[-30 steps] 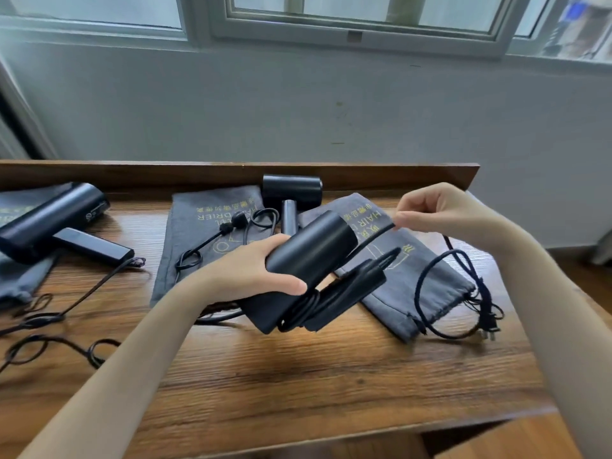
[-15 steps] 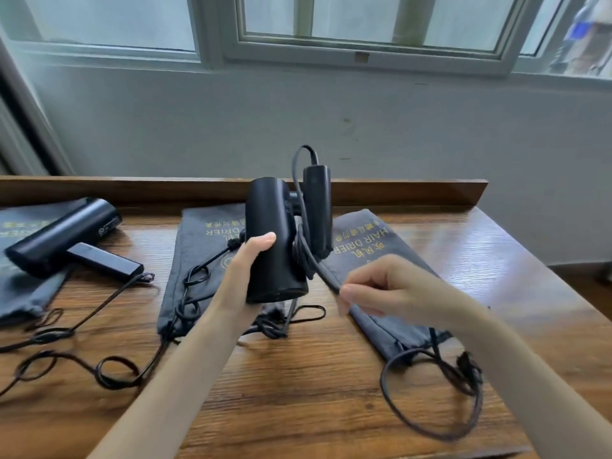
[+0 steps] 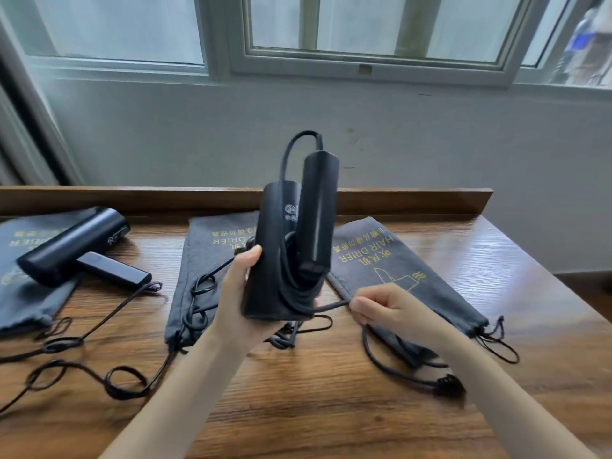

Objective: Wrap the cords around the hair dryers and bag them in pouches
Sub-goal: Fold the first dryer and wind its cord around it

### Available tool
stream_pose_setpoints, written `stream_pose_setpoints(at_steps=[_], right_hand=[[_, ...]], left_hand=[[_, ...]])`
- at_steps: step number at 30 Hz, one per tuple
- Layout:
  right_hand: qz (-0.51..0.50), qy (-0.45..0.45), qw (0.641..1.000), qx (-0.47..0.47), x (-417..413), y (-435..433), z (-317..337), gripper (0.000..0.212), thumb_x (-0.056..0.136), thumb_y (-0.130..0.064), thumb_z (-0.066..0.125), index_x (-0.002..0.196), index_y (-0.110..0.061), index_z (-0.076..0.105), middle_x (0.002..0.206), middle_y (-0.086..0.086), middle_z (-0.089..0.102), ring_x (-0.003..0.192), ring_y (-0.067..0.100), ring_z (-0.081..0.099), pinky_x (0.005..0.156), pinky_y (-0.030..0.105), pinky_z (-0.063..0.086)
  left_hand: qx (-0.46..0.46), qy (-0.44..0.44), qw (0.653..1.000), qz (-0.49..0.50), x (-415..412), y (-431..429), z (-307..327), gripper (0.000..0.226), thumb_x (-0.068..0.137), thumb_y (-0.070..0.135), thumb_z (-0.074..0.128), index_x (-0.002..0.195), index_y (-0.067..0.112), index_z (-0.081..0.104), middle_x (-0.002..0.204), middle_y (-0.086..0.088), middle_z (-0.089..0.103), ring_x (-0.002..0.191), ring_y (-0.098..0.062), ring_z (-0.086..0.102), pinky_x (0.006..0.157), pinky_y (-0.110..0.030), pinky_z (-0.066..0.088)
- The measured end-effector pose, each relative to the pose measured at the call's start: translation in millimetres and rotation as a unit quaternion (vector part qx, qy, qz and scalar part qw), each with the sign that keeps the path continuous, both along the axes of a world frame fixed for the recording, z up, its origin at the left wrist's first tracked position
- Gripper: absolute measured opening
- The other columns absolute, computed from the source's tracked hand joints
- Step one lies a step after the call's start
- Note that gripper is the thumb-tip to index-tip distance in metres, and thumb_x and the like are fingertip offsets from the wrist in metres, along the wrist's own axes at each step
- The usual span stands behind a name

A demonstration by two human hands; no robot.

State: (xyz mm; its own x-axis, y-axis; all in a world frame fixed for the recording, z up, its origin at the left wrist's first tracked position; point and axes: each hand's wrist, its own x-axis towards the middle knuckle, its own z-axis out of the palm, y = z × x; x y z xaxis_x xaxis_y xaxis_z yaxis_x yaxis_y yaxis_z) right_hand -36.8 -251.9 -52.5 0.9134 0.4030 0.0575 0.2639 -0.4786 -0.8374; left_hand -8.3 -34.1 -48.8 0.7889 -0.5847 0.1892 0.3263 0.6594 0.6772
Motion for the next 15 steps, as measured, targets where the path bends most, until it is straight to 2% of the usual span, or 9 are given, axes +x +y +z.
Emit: stream_pose_setpoints(at_steps=[3, 6, 7, 9, 10, 11, 12, 13, 15], right_hand=[[-0.032, -0.004, 0.999, -0.010, 3.3, -6.5, 6.6, 0.036, 0.073, -0.055, 0.058, 0.052, -0.026, 0.054, 0.053, -0.004, 0.040, 0.054, 0.011, 0.035, 0.052, 0.023, 0.027], [-0.041, -0.005, 0.999, -0.034, 2.4, -11.4, 12.5, 0.036, 0.075, -0.040, 0.071, 0.048, -0.022, 0.056, 0.047, -0.007, 0.044, 0.048, 0.006, 0.041, 0.049, 0.021, 0.031], [-0.041, -0.009, 0.998, -0.044, 1.5, -11.6, 18.1, 0.032, 0.079, -0.030, 0.072, 0.051, -0.020, 0.059, 0.048, -0.004, 0.053, 0.049, 0.008, 0.050, 0.051, 0.024, 0.038], [-0.059, 0.023, 0.996, -0.057, 1.9, -15.3, 29.5, 0.008, 0.084, -0.007, 0.066, 0.077, -0.006, 0.069, 0.070, 0.003, 0.069, 0.074, 0.011, 0.064, 0.064, 0.033, 0.045], [-0.073, 0.060, 0.993, -0.067, 1.7, -17.9, 36.1, 0.009, 0.085, -0.003, 0.063, 0.090, 0.004, 0.067, 0.079, 0.006, 0.069, 0.082, 0.012, 0.062, 0.067, 0.031, 0.043], [-0.065, 0.086, 0.992, -0.060, 2.9, -22.7, 39.3, 0.014, 0.083, -0.008, 0.066, 0.088, 0.005, 0.068, 0.075, 0.003, 0.063, 0.076, 0.011, 0.058, 0.061, 0.026, 0.040], [-0.044, 0.100, 0.993, -0.034, 4.6, -28.2, 40.5, 0.022, 0.077, -0.020, 0.070, 0.073, 0.001, 0.067, 0.063, -0.003, 0.054, 0.062, 0.007, 0.051, 0.054, 0.021, 0.036], [-0.029, 0.101, 0.994, 0.002, 5.7, -31.4, 43.2, 0.030, 0.074, -0.031, 0.068, 0.056, -0.010, 0.057, 0.053, -0.008, 0.042, 0.049, 0.003, 0.039, 0.047, 0.014, 0.029], [-0.034, 0.115, 0.990, 0.071, 12.1, -39.1, 41.0, 0.039, 0.079, -0.036, 0.062, 0.050, -0.020, 0.041, 0.050, -0.010, 0.027, 0.043, 0.003, 0.021, 0.043, 0.010, 0.020]], left_hand=[[0.065, -0.007, 0.998, -0.025, -2.0, 3.5, -4.2, 0.058, 0.055, 0.043, 0.082, 0.101, 0.010, 0.071, 0.099, -0.012, 0.070, 0.087, -0.026, 0.067, 0.075, -0.035, 0.055], [0.152, -0.027, 0.987, -0.048, -1.2, 11.1, 0.4, 0.059, 0.033, 0.041, 0.090, 0.084, 0.013, 0.077, 0.085, -0.006, 0.074, 0.075, -0.019, 0.071, 0.065, -0.025, 0.056], [0.180, -0.057, 0.979, -0.073, -0.3, 13.4, 2.6, 0.057, 0.036, 0.040, 0.090, 0.087, 0.017, 0.077, 0.087, -0.004, 0.074, 0.077, -0.017, 0.071, 0.066, -0.025, 0.056], [0.237, -0.120, 0.957, -0.114, 0.7, 16.0, 8.9, 0.061, 0.050, 0.040, 0.086, 0.106, 0.023, 0.070, 0.104, -0.006, 0.071, 0.093, -0.020, 0.068, 0.078, -0.030, 0.055], [0.271, -0.141, 0.944, -0.124, 1.2, 18.0, 11.0, 0.070, 0.052, 0.041, 0.085, 0.115, 0.022, 0.063, 0.112, -0.009, 0.067, 0.099, -0.025, 0.065, 0.081, -0.033, 0.053], [0.309, -0.160, 0.928, -0.131, 1.5, 20.1, 12.9, 0.078, 0.051, 0.042, 0.085, 0.121, 0.020, 0.057, 0.115, -0.010, 0.065, 0.101, -0.027, 0.064, 0.080, -0.034, 0.053], [0.345, -0.183, 0.911, -0.131, 1.2, 21.1, 15.2, 0.083, 0.048, 0.043, 0.085, 0.122, 0.021, 0.054, 0.115, -0.009, 0.065, 0.101, -0.026, 0.064, 0.079, -0.032, 0.053], [0.381, -0.209, 0.891, -0.129, 0.3, 21.4, 17.1, 0.084, 0.047, 0.042, 0.084, 0.123, 0.025, 0.052, 0.115, -0.005, 0.066, 0.101, -0.024, 0.065, 0.079, -0.031, 0.053], [0.444, -0.253, 0.853, -0.110, -2.0, 19.0, 20.6, 0.076, 0.049, 0.043, 0.076, 0.121, 0.040, 0.051, 0.113, 0.006, 0.067, 0.100, -0.016, 0.066, 0.082, -0.029, 0.054]])
